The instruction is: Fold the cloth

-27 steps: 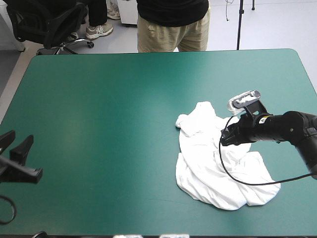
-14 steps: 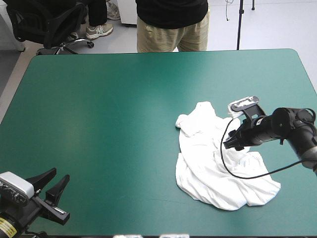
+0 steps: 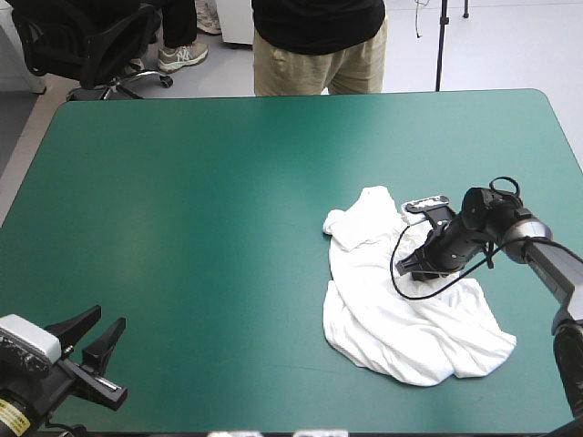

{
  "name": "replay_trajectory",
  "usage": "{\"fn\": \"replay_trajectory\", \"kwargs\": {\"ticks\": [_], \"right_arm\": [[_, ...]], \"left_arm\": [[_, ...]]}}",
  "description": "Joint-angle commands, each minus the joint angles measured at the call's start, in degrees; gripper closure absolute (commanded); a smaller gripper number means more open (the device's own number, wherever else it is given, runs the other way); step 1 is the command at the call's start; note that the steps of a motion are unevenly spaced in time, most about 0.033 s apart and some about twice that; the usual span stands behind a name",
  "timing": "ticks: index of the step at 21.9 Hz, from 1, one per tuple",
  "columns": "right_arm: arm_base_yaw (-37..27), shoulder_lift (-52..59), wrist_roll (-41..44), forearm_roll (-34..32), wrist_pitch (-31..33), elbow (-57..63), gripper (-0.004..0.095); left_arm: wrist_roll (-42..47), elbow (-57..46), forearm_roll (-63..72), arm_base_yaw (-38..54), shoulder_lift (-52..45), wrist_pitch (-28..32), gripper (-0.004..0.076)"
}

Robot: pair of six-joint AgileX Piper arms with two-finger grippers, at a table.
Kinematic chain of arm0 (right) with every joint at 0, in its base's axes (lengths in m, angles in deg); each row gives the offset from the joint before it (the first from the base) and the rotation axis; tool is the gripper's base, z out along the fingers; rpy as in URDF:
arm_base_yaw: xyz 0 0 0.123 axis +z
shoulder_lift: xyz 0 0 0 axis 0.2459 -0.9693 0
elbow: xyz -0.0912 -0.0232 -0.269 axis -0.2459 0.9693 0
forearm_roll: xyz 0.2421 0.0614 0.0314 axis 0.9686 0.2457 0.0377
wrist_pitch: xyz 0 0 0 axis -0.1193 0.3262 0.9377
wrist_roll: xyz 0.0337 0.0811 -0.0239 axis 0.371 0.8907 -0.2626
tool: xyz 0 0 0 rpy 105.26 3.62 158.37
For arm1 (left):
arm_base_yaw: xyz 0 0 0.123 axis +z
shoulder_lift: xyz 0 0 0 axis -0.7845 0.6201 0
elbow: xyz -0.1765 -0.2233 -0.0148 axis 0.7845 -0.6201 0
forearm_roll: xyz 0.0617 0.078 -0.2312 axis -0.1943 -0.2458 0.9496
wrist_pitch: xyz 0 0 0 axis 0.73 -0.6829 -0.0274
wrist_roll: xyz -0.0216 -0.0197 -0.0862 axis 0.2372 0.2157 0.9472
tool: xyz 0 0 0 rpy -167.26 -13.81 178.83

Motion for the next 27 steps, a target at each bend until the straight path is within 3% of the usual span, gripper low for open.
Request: {"fn": "replay_trajectory", "kwargs": {"ticks": [1, 5, 8, 19, 24, 25, 27], "right_arm": [[0.0, -1.6, -3.3, 3.0, -1.2, -1.0, 0.0922], [0.6, -1.8, -6.9, 9.1, -3.3, -1.6, 0.0913], [3.6, -2.0, -6.7, 8.1, -4.2, -4.6, 0.0913], [35.8, -25.4, -4.5, 7.4, 11.2, -48.4, 0.0913], [41.7, -26.9, -1.3, -0.7, 13.1, -54.6, 0.0912], [41.7, -26.9, -1.1, -1.9, 13.3, -54.7, 0.0897], [41.4, -26.9, -1.1, -2.9, 14.0, -54.7, 0.0745]], "left_arm": [[0.5, 1.3, -0.7, -0.2, 0.8, 4.5, 0.0435], [0.6, 1.3, -0.7, -0.2, 0.8, 4.5, 0.0435], [0.7, 1.3, -0.6, -0.2, 0.8, 4.5, 0.0435], [2.9, 1.3, -4.9, -0.2, 0.8, 5.8, 0.0435], [7.0, 1.3, -6.9, -0.2, 0.8, 5.7, 0.0435], [7.0, 1.3, -6.9, -0.2, 0.8, 5.7, 0.0435], [7.0, 1.3, -7.2, -0.2, 0.8, 5.7, 0.0435]]}}
